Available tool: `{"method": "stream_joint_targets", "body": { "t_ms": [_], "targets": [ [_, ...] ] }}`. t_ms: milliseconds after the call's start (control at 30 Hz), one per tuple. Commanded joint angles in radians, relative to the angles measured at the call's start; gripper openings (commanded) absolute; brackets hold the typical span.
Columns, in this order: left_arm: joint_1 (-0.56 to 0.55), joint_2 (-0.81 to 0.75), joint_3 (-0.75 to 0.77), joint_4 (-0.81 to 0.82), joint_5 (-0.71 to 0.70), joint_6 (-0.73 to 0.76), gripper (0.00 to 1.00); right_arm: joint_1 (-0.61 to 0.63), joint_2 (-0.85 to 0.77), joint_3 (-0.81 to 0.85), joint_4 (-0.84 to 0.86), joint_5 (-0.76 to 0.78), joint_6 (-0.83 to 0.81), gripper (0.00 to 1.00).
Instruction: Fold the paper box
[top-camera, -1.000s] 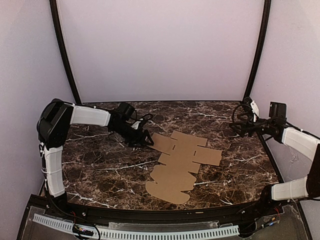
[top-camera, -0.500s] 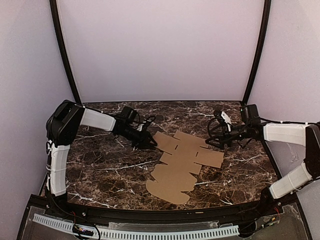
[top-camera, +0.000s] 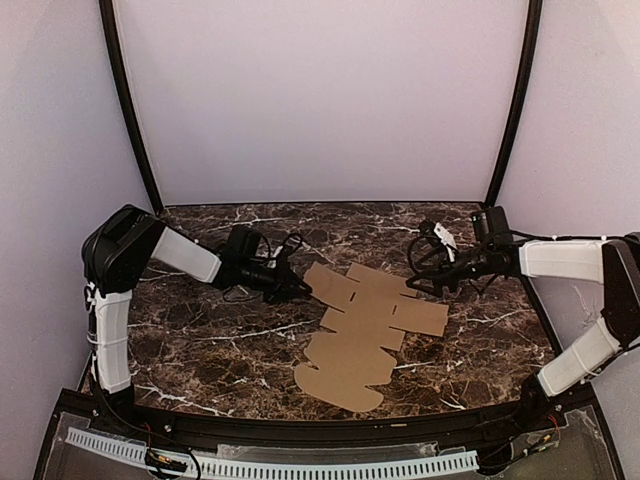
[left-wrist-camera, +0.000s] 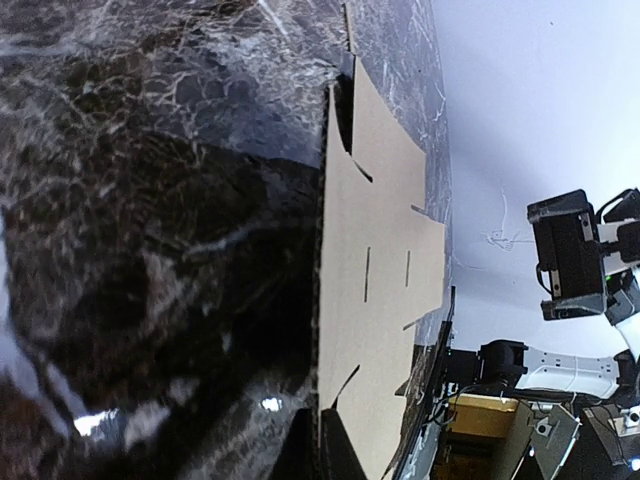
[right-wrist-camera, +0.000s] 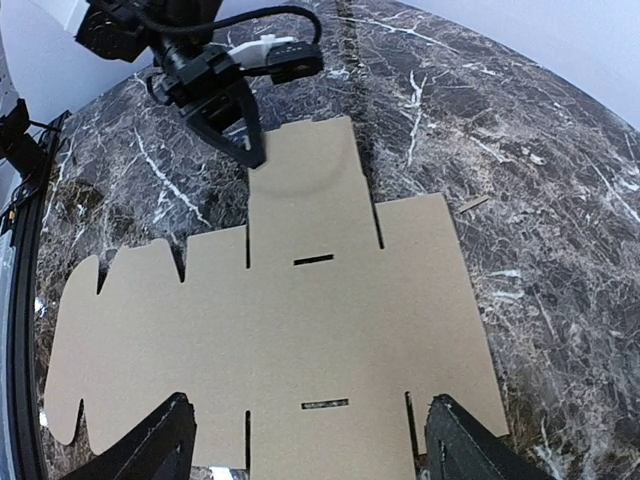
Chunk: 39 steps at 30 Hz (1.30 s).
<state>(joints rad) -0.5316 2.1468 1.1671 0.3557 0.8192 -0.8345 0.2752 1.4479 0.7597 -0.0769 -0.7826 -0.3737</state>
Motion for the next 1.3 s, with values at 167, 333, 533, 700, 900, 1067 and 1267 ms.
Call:
{"method": "stream_joint_targets", "body": {
  "t_ms": [167, 333, 533, 700, 900, 1067, 1267],
  "targets": [
    [-0.004, -0.344, -0.269, 0.17, -0.094, 0.18, 0.01, -0.01, 0.12, 0.233, -0.17, -0.072, 0.075, 0.81],
    [-0.011, -0.449, -0.335, 0.121, -0.153, 0.328, 0.01, -0.01, 0.213, 0.372, -0.324, -0.126, 0.003, 0.82],
    [-0.025, -0.511, -0.343, 0.101, -0.159, 0.419, 0.01, -0.01, 0.329, 0.527, -0.519, -0.136, -0.171, 0.84],
    [-0.044, -0.55, -0.337, 0.054, -0.153, 0.48, 0.01, -0.01, 0.418, 0.621, -0.615, -0.204, -0.246, 0.83],
    [-0.061, -0.567, -0.333, 0.016, -0.16, 0.523, 0.01, 0.0, 0.482, 0.699, -0.718, -0.279, -0.31, 0.76],
    [-0.063, -0.563, -0.337, 0.028, -0.175, 0.52, 0.01, 0.026, 0.498, 0.724, -0.749, -0.279, -0.334, 0.62],
    [-0.063, -0.56, -0.35, 0.063, -0.209, 0.495, 0.01, 0.068, 0.501, 0.718, -0.785, -0.259, -0.366, 0.36]
  ]
}}
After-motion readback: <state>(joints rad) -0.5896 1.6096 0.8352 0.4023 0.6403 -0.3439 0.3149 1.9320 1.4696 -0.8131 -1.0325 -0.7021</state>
